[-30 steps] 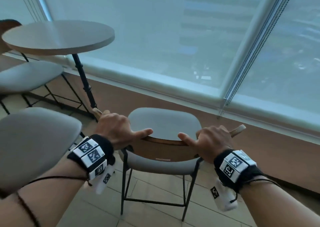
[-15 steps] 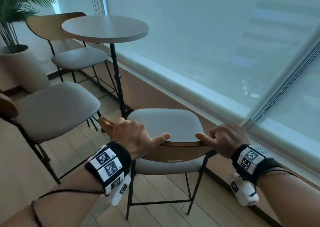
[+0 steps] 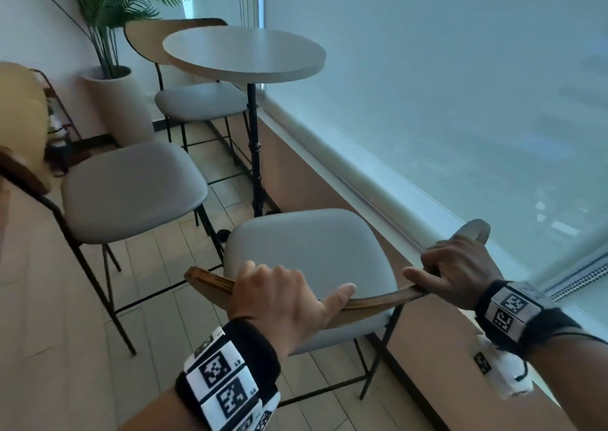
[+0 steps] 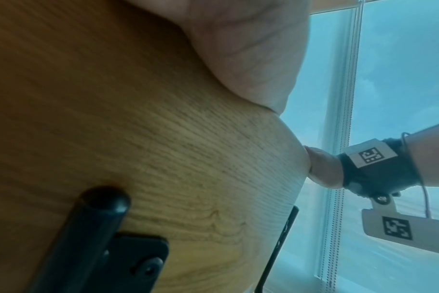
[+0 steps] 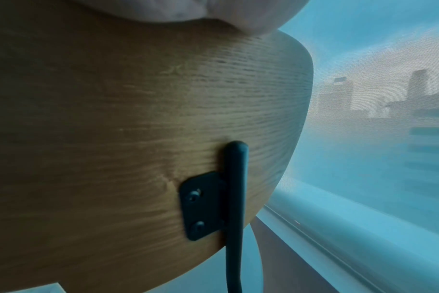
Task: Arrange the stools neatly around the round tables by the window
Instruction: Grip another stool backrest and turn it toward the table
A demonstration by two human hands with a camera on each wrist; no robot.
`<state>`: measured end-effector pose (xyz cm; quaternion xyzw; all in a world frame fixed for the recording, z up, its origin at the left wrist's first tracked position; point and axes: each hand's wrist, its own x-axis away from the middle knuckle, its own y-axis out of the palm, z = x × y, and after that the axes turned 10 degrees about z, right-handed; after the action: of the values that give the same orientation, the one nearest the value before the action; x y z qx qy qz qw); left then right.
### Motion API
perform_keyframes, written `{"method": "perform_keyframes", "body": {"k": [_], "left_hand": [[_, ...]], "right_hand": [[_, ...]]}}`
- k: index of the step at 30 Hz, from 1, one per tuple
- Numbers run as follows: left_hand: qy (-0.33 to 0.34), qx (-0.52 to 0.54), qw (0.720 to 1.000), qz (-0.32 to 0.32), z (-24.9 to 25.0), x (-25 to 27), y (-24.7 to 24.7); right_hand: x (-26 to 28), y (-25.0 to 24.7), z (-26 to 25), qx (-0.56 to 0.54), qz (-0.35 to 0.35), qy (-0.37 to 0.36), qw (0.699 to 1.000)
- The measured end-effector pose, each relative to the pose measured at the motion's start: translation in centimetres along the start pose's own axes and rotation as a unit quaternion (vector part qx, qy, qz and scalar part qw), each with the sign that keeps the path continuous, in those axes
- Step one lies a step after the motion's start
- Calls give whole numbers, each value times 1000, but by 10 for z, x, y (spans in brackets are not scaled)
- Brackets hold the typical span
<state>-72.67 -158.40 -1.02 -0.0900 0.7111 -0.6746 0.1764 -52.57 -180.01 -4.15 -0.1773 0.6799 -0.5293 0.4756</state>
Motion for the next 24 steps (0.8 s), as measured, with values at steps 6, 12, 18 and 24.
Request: {"method": "perform_keyframes", "body": {"k": [6,12,18,24], "left_hand": [[-80,-5,997,-9,45,-27,4],[-128,-23,992,-5,91,-55,6],[-158,-16,987,15,128,-78,9],[-162,2,985,63,138,-84,14]], "right_hand": [[-37,22,61,-30,5,-59,998],[-61,31,115,-70,-12,-105,992],[-75,39,160,-98,-43,-122,987],[-79,40,173,-118,-71,-108,985]]}}
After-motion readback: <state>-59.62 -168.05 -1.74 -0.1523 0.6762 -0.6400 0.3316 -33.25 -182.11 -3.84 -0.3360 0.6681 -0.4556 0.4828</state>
